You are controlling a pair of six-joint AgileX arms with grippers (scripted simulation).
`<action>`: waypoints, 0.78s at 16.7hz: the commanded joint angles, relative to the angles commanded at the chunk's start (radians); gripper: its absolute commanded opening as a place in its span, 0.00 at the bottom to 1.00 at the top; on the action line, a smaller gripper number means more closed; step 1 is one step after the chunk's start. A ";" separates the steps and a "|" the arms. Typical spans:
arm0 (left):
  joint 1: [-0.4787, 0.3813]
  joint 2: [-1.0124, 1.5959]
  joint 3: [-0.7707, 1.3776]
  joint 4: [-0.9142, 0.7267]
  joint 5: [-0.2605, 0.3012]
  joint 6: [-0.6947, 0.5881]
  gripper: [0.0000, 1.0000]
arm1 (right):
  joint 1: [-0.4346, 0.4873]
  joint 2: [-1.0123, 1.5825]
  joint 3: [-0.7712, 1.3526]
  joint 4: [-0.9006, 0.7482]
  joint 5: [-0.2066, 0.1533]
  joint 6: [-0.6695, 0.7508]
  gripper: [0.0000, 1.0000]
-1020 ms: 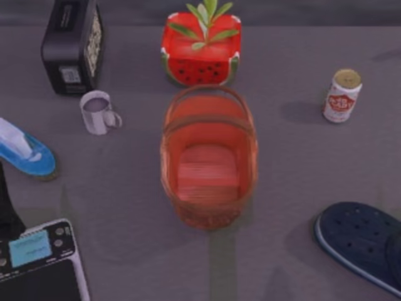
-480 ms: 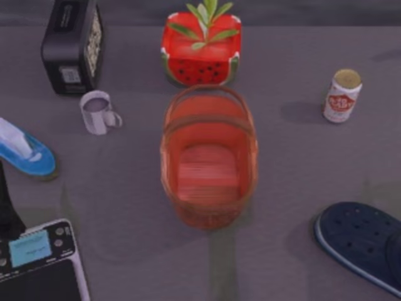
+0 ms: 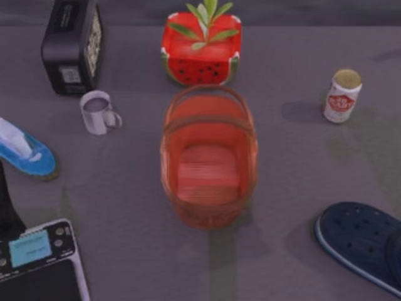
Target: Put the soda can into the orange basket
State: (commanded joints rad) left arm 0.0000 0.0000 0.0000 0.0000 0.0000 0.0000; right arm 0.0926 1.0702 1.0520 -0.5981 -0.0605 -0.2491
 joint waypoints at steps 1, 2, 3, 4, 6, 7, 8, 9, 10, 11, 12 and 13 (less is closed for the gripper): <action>0.000 0.000 0.000 0.000 0.000 0.000 1.00 | 0.005 0.106 0.105 -0.059 -0.001 -0.024 1.00; 0.000 0.000 0.000 0.000 0.000 0.000 1.00 | 0.010 0.214 0.210 -0.119 -0.002 -0.049 1.00; 0.000 0.000 0.000 0.000 0.000 0.000 1.00 | 0.014 0.321 0.316 -0.179 -0.002 -0.074 1.00; 0.000 0.000 0.000 0.000 0.000 0.000 1.00 | 0.018 0.428 0.421 -0.239 -0.002 -0.099 1.00; 0.000 0.000 0.000 0.000 0.000 0.000 1.00 | 0.025 0.637 0.628 -0.356 -0.001 -0.147 1.00; 0.000 0.000 0.000 0.000 0.000 0.000 1.00 | 0.028 0.738 0.729 -0.413 0.000 -0.170 1.00; 0.000 0.000 0.000 0.000 0.000 0.000 1.00 | 0.031 0.835 0.826 -0.468 0.001 -0.192 1.00; 0.000 0.000 0.000 0.000 0.000 0.000 1.00 | 0.033 0.928 0.919 -0.520 0.002 -0.214 1.00; 0.000 0.000 0.000 0.000 0.000 0.000 1.00 | 0.035 1.018 1.008 -0.570 0.004 -0.234 1.00; 0.000 0.000 0.000 0.000 0.000 0.000 1.00 | 0.037 1.103 1.092 -0.617 0.005 -0.253 1.00; 0.000 0.000 0.000 0.000 0.000 0.000 1.00 | 0.039 1.181 1.169 -0.660 0.006 -0.271 1.00; 0.000 0.000 0.000 0.000 0.000 0.000 1.00 | 0.041 1.252 1.239 -0.699 0.008 -0.287 1.00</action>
State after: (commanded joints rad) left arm 0.0000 0.0000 0.0000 0.0000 0.0000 0.0000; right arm 0.1337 2.3222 2.2905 -1.2971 -0.0528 -0.5365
